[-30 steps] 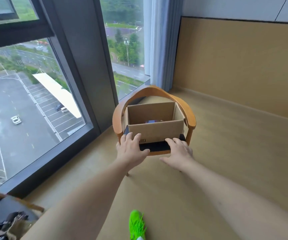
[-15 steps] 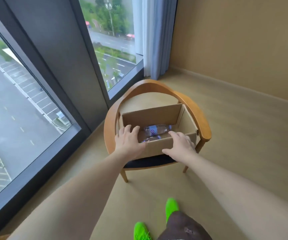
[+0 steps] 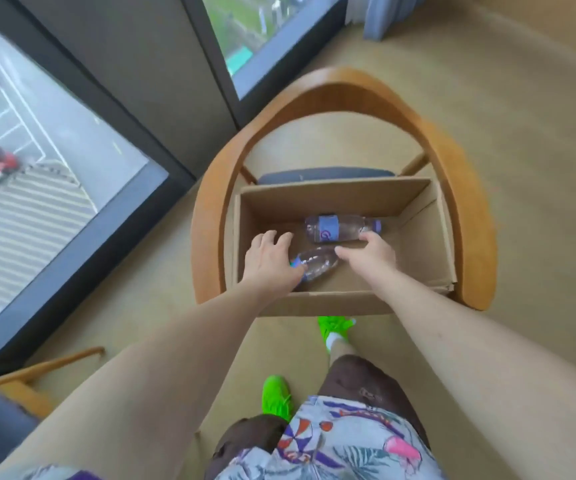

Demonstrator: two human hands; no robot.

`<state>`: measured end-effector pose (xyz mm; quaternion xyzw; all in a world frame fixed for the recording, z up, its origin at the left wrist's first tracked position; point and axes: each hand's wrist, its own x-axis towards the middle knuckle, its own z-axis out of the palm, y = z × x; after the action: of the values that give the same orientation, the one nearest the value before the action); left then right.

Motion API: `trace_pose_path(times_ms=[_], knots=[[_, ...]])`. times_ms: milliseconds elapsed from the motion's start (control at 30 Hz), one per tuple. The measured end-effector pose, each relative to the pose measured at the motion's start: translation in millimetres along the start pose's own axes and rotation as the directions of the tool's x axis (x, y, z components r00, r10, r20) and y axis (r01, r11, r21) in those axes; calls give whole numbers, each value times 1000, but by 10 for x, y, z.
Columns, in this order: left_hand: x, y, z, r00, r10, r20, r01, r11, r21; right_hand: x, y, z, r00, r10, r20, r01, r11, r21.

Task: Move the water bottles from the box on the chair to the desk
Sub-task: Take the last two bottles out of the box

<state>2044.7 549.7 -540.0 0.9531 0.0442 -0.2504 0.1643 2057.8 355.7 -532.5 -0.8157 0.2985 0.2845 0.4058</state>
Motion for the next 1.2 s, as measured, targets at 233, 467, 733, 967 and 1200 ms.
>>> trace_pose_path(times_ms=[233,467,733,967,1200], knots=[[681,67,517,984,-87,155,91,996,-21,1014,87,268,962,235,138,-270,885,380],[1106,60,1018,924,-146,353,137,989,50,1692,60,471,816,473,332,-566,536,627],[1393,-2,1212,886,-99,452,30,987,156,1958,99,565,766,493,412,-597,310,740],[1334,-8,1085,885,-123,449,62,987,147,1815,-45,406,739,524,423,-590,201,782],[1105,-16,583,922,-148,357,177,983,-50,1400,-200,204,863,503,42,-386,603,698]])
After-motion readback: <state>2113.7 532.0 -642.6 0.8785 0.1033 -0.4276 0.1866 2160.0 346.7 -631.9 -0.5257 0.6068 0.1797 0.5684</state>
